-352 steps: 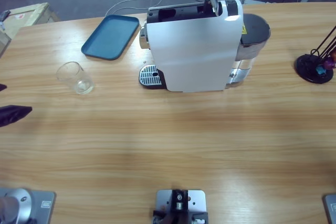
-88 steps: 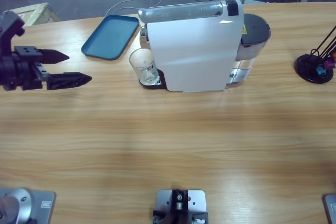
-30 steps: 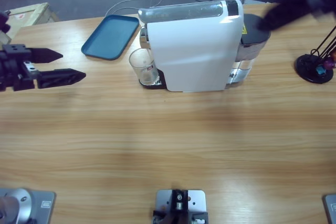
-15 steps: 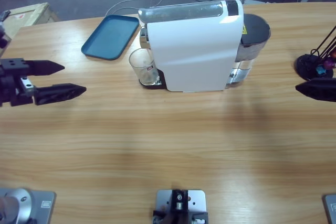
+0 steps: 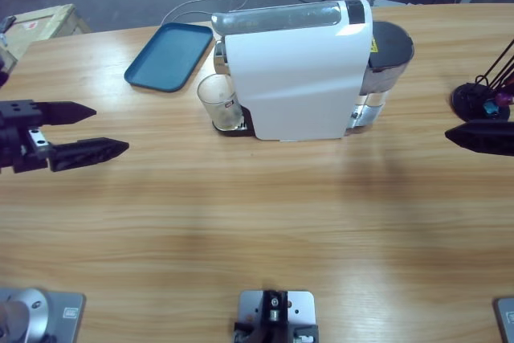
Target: Pour coffee
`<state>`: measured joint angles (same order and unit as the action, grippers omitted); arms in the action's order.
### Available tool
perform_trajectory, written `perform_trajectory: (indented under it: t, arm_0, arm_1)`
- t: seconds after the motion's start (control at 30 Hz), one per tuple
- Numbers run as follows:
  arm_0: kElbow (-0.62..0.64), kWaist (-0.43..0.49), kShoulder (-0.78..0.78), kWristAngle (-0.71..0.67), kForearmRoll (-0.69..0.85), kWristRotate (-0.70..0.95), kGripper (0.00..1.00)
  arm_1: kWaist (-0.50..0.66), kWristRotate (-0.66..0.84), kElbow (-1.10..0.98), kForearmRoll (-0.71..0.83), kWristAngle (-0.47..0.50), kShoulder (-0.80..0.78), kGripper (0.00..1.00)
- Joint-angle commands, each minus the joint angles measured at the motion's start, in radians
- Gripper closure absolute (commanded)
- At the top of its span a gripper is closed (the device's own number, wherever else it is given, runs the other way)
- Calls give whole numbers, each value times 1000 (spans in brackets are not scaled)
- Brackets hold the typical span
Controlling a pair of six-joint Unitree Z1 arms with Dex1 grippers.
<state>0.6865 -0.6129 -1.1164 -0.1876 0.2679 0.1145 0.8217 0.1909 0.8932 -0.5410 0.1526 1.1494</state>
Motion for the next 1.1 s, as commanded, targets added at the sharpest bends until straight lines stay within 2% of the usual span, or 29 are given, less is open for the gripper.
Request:
perform_trajectory:
  t: [0.03,0.5,1.1]
  arm_0:
    - [-29,-7,10,0,14,-12,4]
    - [13,-7,15,2,14,-12,4]
    - [2,-7,6,2,14,-12,4]
  arm_1:
    - [13,-10,-7,-7,16,19,0]
    - [13,-3,-5,-25,23,14,0]
    - [13,7,-13,-27,3,16,0]
